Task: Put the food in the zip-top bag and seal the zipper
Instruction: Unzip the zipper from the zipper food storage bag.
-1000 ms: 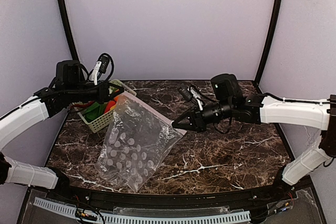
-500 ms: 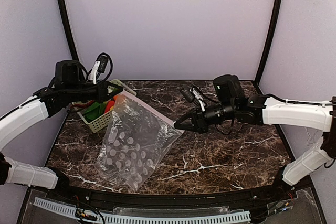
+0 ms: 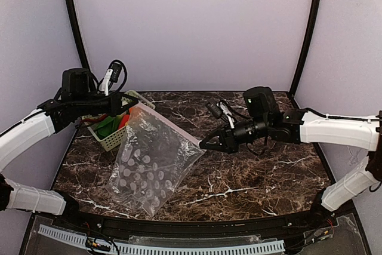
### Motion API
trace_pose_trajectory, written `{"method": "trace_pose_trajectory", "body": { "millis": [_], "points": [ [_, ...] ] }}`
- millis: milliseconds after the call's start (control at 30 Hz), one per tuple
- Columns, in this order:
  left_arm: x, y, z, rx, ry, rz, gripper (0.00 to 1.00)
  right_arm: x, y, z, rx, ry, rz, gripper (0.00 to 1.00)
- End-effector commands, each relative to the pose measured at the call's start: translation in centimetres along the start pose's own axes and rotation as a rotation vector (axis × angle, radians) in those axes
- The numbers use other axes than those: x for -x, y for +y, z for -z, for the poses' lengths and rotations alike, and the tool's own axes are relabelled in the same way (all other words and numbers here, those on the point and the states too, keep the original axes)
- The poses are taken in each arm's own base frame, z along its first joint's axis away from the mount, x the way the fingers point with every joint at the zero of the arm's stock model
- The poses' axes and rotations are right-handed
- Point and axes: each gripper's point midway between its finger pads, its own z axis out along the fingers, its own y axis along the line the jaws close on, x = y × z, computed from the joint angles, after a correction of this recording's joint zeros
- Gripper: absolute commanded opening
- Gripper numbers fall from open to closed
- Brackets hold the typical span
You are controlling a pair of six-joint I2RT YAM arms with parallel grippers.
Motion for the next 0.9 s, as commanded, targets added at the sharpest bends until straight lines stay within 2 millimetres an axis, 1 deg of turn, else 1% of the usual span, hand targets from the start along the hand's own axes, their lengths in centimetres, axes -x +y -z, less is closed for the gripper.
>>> {"method": "trace_pose_trajectory", "body": {
  "millis": [0, 67, 167, 200, 300, 367, 467, 533, 567, 600, 633, 667, 700, 733, 867],
  "points": [
    [2.8, 3.1, 1.7, 0.153, -0.114, -0.016, 0.01, -4.4, 0.0, 0.6, 0.004, 0.136, -0.111, 0.01],
    [2.7, 2.4, 1.3, 0.105, -0.108, -0.013, 0.01, -4.2, 0.0, 0.6, 0.003, 0.132, -0.109, 0.06],
    [2.3, 1.1, 0.4, -0.003, -0.093, 0.004, 0.01, -3.5, 0.0, 0.8, -0.011, 0.108, -0.096, 0.12],
    [2.1, 0.8, 0.2, -0.025, -0.084, 0.021, 0.01, -3.2, -0.1, 0.9, -0.022, 0.096, -0.089, 0.17],
    [1.9, -0.5, -0.5, -0.113, -0.072, 0.025, 0.01, -2.3, -0.5, 1.6, -0.069, 0.059, -0.067, 0.39],
    [1.6, -1.5, -0.9, -0.148, -0.058, 0.015, 0.01, -1.8, -0.8, 2.1, -0.1, 0.036, -0.059, 0.51],
    [1.0, -3.2, -1.2, -0.205, -0.037, -0.028, 0.01, -0.8, -1.3, 3.1, -0.149, -0.011, -0.05, 0.61],
    [0.3, -5.2, -1.6, -0.263, -0.012, -0.066, 0.01, -0.1, -1.6, 4.0, -0.186, -0.053, -0.041, 0.66],
    [0.1, -5.6, -1.6, -0.278, -0.003, -0.076, 0.01, 0.2, -1.9, 4.6, -0.21, -0.077, -0.039, 0.69],
    [-0.3, -6.6, -1.7, -0.313, 0.01, -0.096, 0.01, 0.5, -2.0, 5.1, -0.222, -0.098, -0.035, 0.72],
    [-0.5, -7.1, -1.7, -0.331, 0.016, -0.104, 0.01, 0.7, -2.0, 5.6, -0.226, -0.116, -0.034, 0.77],
    [-0.8, -8.0, -1.7, -0.366, 0.025, -0.121, 0.01, 0.8, -2.1, 6.0, -0.231, -0.131, -0.033, 0.8],
    [-1.0, -8.4, -1.7, -0.383, 0.031, -0.128, 0.01, 0.9, -2.1, 6.3, -0.24, -0.141, -0.034, 0.82],
    [-1.3, -9.2, -1.6, -0.42, 0.04, -0.139, 0.01, 0.9, -2.2, 6.5, -0.246, -0.145, -0.033, 0.82],
    [-2.0, -11.4, -1.2, -0.529, 0.062, -0.162, 0.01, 1.1, -2.0, 6.4, -0.235, -0.144, -0.032, 0.83]
  ]
}}
